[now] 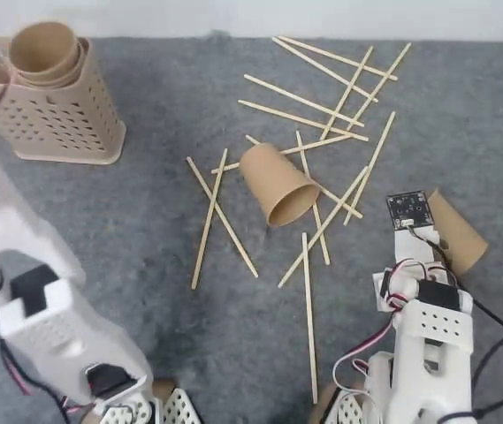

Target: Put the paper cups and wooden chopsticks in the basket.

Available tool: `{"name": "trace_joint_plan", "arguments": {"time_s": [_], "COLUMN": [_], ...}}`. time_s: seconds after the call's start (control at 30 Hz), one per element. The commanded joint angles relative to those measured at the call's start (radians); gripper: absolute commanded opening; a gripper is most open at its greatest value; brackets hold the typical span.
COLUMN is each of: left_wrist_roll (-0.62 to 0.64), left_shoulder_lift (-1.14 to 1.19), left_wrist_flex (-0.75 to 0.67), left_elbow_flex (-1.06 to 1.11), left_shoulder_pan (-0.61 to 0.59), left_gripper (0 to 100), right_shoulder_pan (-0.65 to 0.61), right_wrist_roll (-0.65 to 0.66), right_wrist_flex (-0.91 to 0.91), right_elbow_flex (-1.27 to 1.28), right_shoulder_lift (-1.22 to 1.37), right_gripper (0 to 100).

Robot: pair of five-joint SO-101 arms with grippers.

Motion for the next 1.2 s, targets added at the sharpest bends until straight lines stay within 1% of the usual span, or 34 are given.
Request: {"name": "trace_joint_plan", "arguments": {"time_s": [0.0,0.27,0.37,0.4,0.5,0.63,0.77,0.83,0.93,1.1,1.17], "left_wrist_roll": [-0.121,-0.198,-0.233,-0.244,-0.276,-0.319,-0.396,-0.436,-0.470,-0.578,-0.609], "left_shoulder_lift": [-0.135,-0.462,-0.595,-0.640,-0.783,-0.980,-1.126,-1.168,-1.211,-1.235,-1.232], "left_wrist_flex": [0.038,0.032,0.015,-0.008,-0.123,-0.347,-0.563,-0.655,-0.764,-0.801,-0.873], "left_elbow_flex": [0.127,0.679,0.908,0.992,1.276,1.718,2.107,2.264,2.402,2.511,2.572], "left_shoulder_pan": [-0.051,-0.087,-0.086,-0.086,-0.087,-0.107,-0.114,-0.114,-0.114,-0.114,-0.114], "left_gripper": [28,28,28,28,28,28,28,28,28,28,28], "right_shoulder_pan": [-0.016,-0.019,-0.101,-0.131,-0.208,-0.265,-0.346,-0.378,-0.418,-0.492,-0.516], "right_wrist_roll": [-0.009,-0.009,-0.003,0.023,0.106,0.110,0.110,0.109,0.103,0.103,0.103], "right_wrist_flex": [-0.013,-0.016,-0.031,-0.031,-0.031,-0.031,-0.087,-0.142,-0.231,-0.407,-0.476], "right_elbow_flex": [-0.003,-0.009,-0.025,-0.035,-0.101,-0.204,-0.235,-0.232,-0.229,-0.166,-0.132], "right_shoulder_lift": [-0.001,-0.001,-0.001,-0.001,-0.001,-0.001,-0.001,0.004,0.010,0.010,0.012], "right_gripper": [13.6,13.6,14.0,14.0,14.1,15.3,25.6,27.4,27.4,27.4,27.4]}}
